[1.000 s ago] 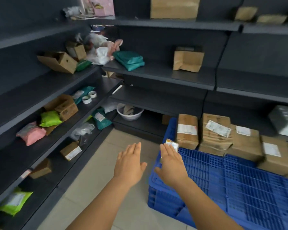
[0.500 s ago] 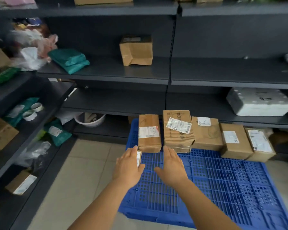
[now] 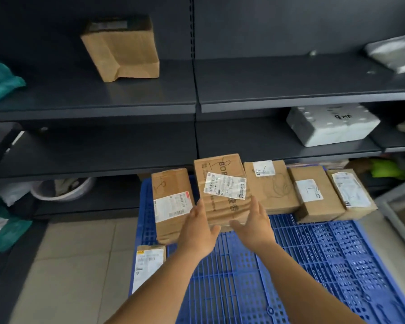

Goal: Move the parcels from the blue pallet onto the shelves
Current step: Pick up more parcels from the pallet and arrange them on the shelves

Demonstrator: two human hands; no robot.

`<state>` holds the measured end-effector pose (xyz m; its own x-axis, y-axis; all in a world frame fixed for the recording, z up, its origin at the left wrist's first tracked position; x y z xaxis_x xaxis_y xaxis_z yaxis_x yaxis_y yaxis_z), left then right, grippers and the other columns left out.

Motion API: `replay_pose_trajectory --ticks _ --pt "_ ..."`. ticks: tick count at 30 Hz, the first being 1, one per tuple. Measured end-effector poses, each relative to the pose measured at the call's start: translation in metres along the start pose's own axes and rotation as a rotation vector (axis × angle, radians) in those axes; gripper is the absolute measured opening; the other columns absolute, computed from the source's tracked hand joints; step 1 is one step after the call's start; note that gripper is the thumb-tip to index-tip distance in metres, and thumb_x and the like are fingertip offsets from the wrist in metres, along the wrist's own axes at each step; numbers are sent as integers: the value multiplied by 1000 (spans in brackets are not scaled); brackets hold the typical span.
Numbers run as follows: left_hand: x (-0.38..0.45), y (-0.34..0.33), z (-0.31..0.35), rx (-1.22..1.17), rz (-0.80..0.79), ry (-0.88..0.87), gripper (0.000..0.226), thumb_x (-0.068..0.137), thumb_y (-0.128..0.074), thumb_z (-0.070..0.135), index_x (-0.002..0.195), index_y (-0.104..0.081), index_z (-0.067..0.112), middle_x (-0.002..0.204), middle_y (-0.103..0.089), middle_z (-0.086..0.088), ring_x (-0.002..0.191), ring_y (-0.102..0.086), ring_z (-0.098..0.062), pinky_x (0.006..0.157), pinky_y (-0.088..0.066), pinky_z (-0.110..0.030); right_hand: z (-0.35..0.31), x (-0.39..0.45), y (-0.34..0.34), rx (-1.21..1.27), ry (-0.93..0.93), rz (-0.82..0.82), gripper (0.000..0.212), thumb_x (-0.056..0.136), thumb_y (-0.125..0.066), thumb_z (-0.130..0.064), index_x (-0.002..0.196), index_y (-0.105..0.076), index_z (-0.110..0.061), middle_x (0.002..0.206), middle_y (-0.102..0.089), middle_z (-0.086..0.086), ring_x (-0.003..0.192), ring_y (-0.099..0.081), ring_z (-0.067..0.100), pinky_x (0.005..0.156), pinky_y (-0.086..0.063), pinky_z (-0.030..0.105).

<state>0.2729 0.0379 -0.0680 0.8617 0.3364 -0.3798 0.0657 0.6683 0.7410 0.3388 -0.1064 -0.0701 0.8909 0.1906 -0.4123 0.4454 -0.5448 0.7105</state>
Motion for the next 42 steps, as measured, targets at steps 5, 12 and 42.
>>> replay_pose_trajectory --ticks 5,12,42 --pt "45 -27 -9 -134 -45 87 93 92 -59 37 153 9 15 158 -19 -8 141 -32 -24 111 -34 -32 19 46 -8 78 -41 59 99 84 -71 -30 154 -1 -18 154 -21 0 144 -19 24 115 -28 42" --pt "64 -44 -19 -172 -20 163 96 92 -61 31 152 12 12 157 -23 -7 111 -60 -21 85 -54 -27 34 74 -21 152 -127 19 95 82 -73 -27 153 -10 -21 149 -29 5 121 -49 25 86 -51 35" --pt "-301 97 24 -632 799 39 89 80 -70 15 147 -20 44 138 -49 16 118 -54 -2 94 -53 -36 -87 -245 104 331 706 7 95 82 -74 -27 153 -11 -29 153 -19 -12 138 -28 8 97 -37 24"
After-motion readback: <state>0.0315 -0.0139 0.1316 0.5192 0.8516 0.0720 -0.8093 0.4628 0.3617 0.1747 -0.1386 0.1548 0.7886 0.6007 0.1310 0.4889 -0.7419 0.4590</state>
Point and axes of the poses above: each hand's wrist, its own x-axis towards the middle knuckle, its own y-axis out of the back of the hand, z = x × y, the point moved 6 cm from there along x, towards the middle knuckle
